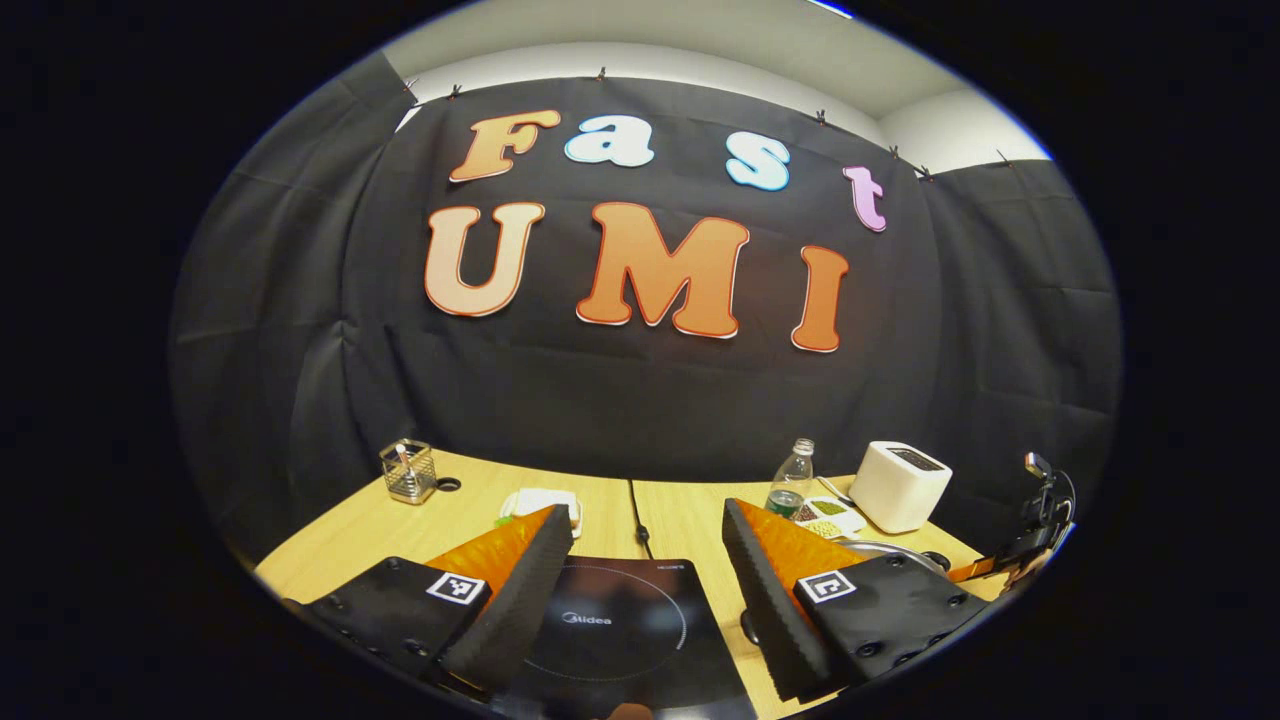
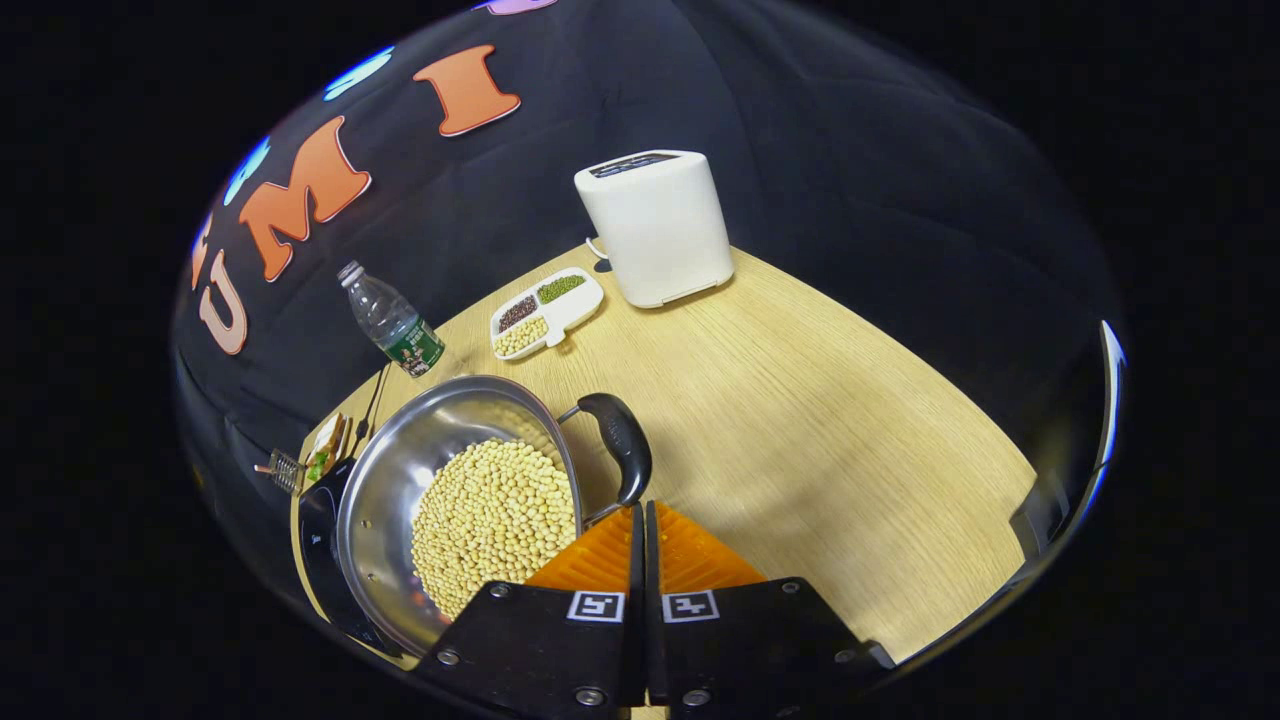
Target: First push the handle of the pot to place it horizontally, then grasp the pot with both hands and set it on the induction cooktop.
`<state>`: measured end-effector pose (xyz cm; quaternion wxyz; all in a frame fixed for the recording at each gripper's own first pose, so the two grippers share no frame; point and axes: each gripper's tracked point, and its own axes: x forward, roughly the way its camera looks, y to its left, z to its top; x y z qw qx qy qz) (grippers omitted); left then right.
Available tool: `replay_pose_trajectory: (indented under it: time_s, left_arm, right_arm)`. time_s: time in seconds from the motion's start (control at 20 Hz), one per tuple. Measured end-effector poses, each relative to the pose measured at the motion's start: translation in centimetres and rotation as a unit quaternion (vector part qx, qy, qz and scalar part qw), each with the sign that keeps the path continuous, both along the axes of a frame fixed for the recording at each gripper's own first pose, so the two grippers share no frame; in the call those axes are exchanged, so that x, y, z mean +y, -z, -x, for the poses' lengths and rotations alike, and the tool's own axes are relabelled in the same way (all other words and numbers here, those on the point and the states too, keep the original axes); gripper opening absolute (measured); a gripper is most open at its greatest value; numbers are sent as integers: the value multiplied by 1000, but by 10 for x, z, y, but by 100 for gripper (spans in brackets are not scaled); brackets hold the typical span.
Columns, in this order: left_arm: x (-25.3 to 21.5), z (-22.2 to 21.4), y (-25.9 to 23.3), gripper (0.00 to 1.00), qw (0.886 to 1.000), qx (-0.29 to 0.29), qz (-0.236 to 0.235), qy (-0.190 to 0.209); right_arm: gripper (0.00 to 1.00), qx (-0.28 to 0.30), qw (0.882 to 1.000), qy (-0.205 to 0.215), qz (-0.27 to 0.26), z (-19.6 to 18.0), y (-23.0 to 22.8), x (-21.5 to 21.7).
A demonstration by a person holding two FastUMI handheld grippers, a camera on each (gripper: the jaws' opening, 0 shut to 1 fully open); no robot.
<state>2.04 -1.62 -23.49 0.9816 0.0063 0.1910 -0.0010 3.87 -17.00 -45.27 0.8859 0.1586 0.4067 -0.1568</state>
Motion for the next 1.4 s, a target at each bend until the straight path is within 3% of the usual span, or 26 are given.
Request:
replay_pose_trajectory:
  time_s: [0.35,0.5,0.65,0.75,0.8,0.85,0.9,0.95,1.0,1.3,1.4]
  left_arm:
    - [-33,10,36,98,1000,28,13,-1]
    - [-49,15,53,98,999,36,13,0]
    - [-65,18,74,98,999,49,11,3]
    - [-76,21,91,97,998,63,15,3]
    - [-81,22,99,98,997,70,18,4]
    - [-86,22,107,98,997,79,21,6]
    - [-92,22,115,99,996,85,24,8]
    - [-97,23,121,99,996,89,26,11]
    - [-102,23,127,98,995,94,27,12]
    - [-123,20,174,99,990,139,11,8]
    - [-126,21,187,99,988,153,9,3]
  right_arm:
    - [0,-6,1000,-6,10,-1,-4,-6]
    - [0,-41,999,9,35,-2,-23,-25]
    - [6,-64,997,-7,46,-2,-36,-27]
    - [17,-76,995,-27,55,-6,-39,-23]
    - [31,-84,994,-39,58,-8,-40,-19]
    - [39,-88,993,-48,65,-10,-42,-17]
    - [55,-93,991,-58,72,-12,-44,-16]
    - [56,-100,990,-67,74,-17,-45,-13]
    - [70,-107,989,-76,74,-20,-48,-9]
    - [93,-105,983,-117,96,-47,-33,2]
    - [94,-91,982,-128,104,-54,-22,5]
